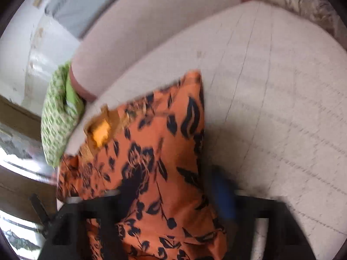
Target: Fold small clothes
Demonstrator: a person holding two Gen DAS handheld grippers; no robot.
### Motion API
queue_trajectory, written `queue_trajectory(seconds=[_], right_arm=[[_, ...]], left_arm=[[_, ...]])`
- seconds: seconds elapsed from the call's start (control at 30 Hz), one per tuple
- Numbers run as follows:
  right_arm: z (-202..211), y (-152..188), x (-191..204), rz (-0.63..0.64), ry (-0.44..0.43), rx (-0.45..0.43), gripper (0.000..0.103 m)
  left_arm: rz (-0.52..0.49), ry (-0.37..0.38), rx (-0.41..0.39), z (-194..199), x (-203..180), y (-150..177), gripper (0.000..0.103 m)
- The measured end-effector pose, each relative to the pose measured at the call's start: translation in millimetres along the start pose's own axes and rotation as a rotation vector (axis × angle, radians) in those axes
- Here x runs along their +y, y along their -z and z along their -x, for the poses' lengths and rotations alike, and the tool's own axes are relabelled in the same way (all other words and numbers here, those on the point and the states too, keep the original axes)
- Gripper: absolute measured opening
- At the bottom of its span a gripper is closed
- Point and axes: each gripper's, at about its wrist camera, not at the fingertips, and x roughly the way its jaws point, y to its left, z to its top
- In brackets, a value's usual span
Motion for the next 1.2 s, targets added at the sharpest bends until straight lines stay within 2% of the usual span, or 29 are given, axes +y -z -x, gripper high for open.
queue_trajectory(seconds=[0.1, 0.2, 0.27, 0.3, 0.33, 0.37, 0.4, 0.47, 0.5, 0.53, 0.6, 0.67, 0.77, 0.87, 0.9, 0.93, 0.97, 1.03, 1.13, 1.2], right_arm=[[-4, 3, 4, 0.065, 0.059, 0.007, 0.017], [20, 1, 17, 0.112, 0.095, -0.088, 0.015], [36, 5, 27, 0.180, 0.154, -0.159, 0.015], [30, 7, 25, 0.201, 0.204, -0.151, 0.015], [13, 6, 11, 0.163, 0.226, -0.079, 0.019], [5, 8, -6, 0.096, 0.183, -0.049, 0.019], [12, 10, -10, 0.066, 0.133, -0.085, 0.025], [25, 12, -10, 0.051, 0.097, -0.120, 0.052], [30, 10, -9, 0.050, 0.099, -0.128, 0.076], [36, 8, -8, 0.043, 0.099, -0.148, 0.078], [42, -1, -8, 0.009, 0.029, -0.173, 0.078], [39, -13, -11, -0.035, -0.021, -0.163, 0.078], [22, -30, -13, -0.057, -0.027, -0.127, 0.078], [7, -34, -15, -0.042, -0.028, -0.103, 0.072], [8, -33, -13, -0.028, -0.017, -0.109, 0.064], [7, -33, -10, -0.012, -0.008, -0.107, 0.046], [2, -32, -4, 0.003, 0.004, -0.095, 0.036], [-3, -31, 0, 0.045, 0.062, -0.089, 0.019], [6, -29, 10, 0.095, 0.131, -0.156, 0.013], [8, -27, 12, 0.121, 0.190, -0.203, 0.013]], left_arm=[[-0.044, 0.012, -0.013, -2, -8, -2, 0.032], [-0.063, 0.039, -0.056, 7, -17, -5, 0.029], [-0.095, 0.064, -0.084, 6, -26, -7, 0.029], [-0.114, 0.037, -0.066, -2, -30, -5, 0.029], [-0.109, 0.026, -0.026, -13, -28, -3, 0.030], [-0.102, 0.038, -0.036, -13, -25, -1, 0.031], [-0.107, 0.045, -0.049, -12, -23, -1, 0.032], [-0.104, 0.055, -0.040, -10, -19, -5, 0.032], [-0.089, 0.063, -0.040, -9, -15, -6, 0.032], [-0.063, 0.080, -0.039, -7, -10, -9, 0.032], [-0.022, 0.106, -0.040, -8, -2, -13, 0.033], [0.011, 0.144, -0.011, -14, 5, -19, 0.034], [0.025, 0.153, 0.003, -21, 8, -24, 0.034], [-0.002, 0.135, 0.006, -24, 2, -34, 0.034], [-0.018, 0.115, 0.005, -25, -1, -37, 0.024], [-0.051, 0.077, -0.003, -26, -6, -40, 0.018], [-0.083, 0.041, -0.011, -27, -10, -41, 0.008], [-0.147, -0.053, -0.040, -26, -17, -44, 0.007], [-0.158, -0.141, -0.052, -31, -12, -44, 0.007], [-0.171, -0.143, -0.045, -34, -11, -42, 0.008]])
